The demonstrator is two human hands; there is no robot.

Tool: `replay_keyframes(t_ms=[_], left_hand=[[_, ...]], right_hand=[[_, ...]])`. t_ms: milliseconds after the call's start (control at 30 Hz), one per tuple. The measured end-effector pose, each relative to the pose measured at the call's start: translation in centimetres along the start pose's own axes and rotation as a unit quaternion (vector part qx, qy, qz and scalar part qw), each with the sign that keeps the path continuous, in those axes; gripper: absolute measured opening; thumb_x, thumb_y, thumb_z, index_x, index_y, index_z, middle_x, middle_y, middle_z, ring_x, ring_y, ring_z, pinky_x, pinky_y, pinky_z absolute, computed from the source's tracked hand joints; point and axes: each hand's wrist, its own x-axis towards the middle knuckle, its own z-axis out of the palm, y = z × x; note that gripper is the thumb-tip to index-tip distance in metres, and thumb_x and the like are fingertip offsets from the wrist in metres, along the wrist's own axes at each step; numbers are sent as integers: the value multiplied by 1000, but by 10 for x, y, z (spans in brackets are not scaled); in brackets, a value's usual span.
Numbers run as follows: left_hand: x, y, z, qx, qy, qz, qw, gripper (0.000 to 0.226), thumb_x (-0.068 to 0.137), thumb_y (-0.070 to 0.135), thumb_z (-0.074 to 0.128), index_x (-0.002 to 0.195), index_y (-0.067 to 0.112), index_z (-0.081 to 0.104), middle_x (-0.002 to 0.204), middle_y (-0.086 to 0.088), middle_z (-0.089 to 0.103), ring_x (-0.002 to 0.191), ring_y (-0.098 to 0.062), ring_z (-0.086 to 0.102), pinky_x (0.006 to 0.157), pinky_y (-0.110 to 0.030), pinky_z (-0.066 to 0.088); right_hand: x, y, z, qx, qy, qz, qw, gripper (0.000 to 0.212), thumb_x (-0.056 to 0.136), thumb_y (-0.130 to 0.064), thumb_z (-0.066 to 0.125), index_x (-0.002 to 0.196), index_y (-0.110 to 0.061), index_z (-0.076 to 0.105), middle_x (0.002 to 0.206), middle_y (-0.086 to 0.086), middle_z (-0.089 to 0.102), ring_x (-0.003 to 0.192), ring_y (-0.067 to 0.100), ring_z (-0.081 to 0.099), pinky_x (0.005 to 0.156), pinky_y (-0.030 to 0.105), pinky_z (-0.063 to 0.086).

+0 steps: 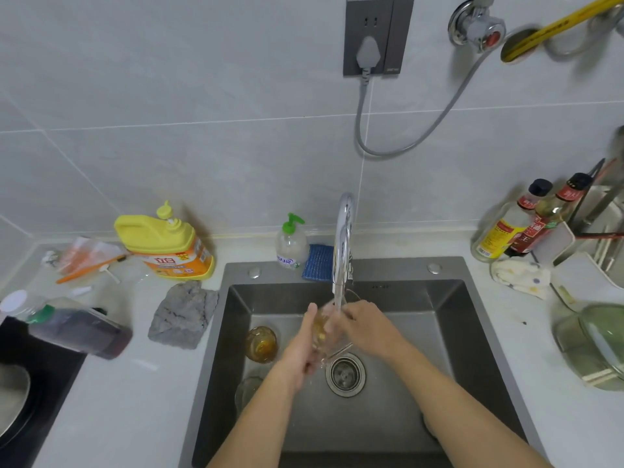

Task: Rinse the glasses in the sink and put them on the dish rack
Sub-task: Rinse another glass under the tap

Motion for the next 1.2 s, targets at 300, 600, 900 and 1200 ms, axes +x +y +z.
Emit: replay_keyframes(t_ms=[300, 600, 900, 1200], left_hand=[[-16, 12, 5, -175, -41, 12, 984, 42, 96, 38, 71, 117, 2, 72, 107, -24, 77, 96, -38, 77, 109, -56, 51], [-12, -1, 3, -290, -52, 26, 955, 54, 102, 34, 58, 141, -3, 56, 131, -32, 66, 104, -41, 72, 96, -55, 56], [-11, 2, 5, -287, -40, 3, 957, 59, 110, 50, 38, 128, 1, 66, 119, -26, 72, 109, -37, 70, 99, -54, 55], [-5, -3, 6, -281, -9, 15, 960, 75, 92, 67, 57, 117, -2, 71, 97, -19, 74, 64, -20, 64, 67, -36, 63]], right_hand=[[-11, 17, 4, 13, -121, -9, 993, 64, 97, -79, 23, 123, -45, 71, 116, -8, 76, 103, 4, 70, 98, 30, 51], [1, -3, 18, 242, -21, 127, 962, 61, 108, -54, 29, 95, -26, 82, 89, -9, 78, 90, 13, 70, 93, 34, 54], [-5, 26, 23, 25, -43, -56, 997, 28, 105, -44, 49, 89, -38, 70, 87, -15, 74, 90, 3, 70, 109, 33, 44], [-5, 22, 29, -110, -52, -126, 985, 52, 102, -68, 30, 105, -33, 69, 98, -10, 74, 97, 3, 67, 114, 32, 28]])
